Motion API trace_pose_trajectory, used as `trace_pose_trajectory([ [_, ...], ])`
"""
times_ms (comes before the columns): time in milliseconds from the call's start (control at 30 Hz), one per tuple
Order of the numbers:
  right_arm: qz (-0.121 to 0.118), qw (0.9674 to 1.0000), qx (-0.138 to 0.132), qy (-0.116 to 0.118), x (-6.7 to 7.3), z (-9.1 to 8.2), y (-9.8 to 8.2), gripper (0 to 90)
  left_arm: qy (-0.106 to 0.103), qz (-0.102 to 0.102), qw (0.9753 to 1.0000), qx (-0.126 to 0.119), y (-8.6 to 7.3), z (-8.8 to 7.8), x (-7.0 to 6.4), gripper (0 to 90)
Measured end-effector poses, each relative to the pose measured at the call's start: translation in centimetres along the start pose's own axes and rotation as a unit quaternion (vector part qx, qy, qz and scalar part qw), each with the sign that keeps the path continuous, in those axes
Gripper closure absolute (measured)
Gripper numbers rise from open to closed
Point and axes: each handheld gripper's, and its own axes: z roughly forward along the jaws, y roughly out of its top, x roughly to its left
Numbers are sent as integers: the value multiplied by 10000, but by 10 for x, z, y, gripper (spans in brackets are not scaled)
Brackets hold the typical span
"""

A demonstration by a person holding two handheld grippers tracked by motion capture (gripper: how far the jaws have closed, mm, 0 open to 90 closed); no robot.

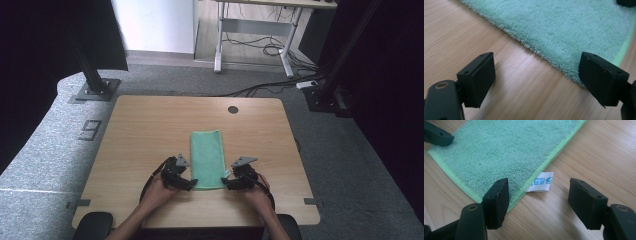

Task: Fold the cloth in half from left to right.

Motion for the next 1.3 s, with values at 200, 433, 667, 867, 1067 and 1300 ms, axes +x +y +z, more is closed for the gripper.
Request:
trace_pose_trajectory([
  [200,-40,10000,-50,32,11,10,9,323,74,-140,9999,42,-7,-6,14,148],
  [433,-70,9999,-99,40,19,21,19,307,165,-273,9995,45,-13,-12,27,147],
  [667,-77,9999,-122,52,22,30,27,301,220,-379,9990,-8,-18,-15,36,143],
  [867,-16,9998,-207,3,24,30,25,300,225,-372,9990,-130,-21,-14,35,136],
  [1067,-75,9998,-186,47,22,27,24,252,153,-415,9987,-238,-21,-15,36,140],
  [1300,-42,9996,-278,-88,13,9,20,205,115,-375,9982,-455,-21,-33,35,122],
])
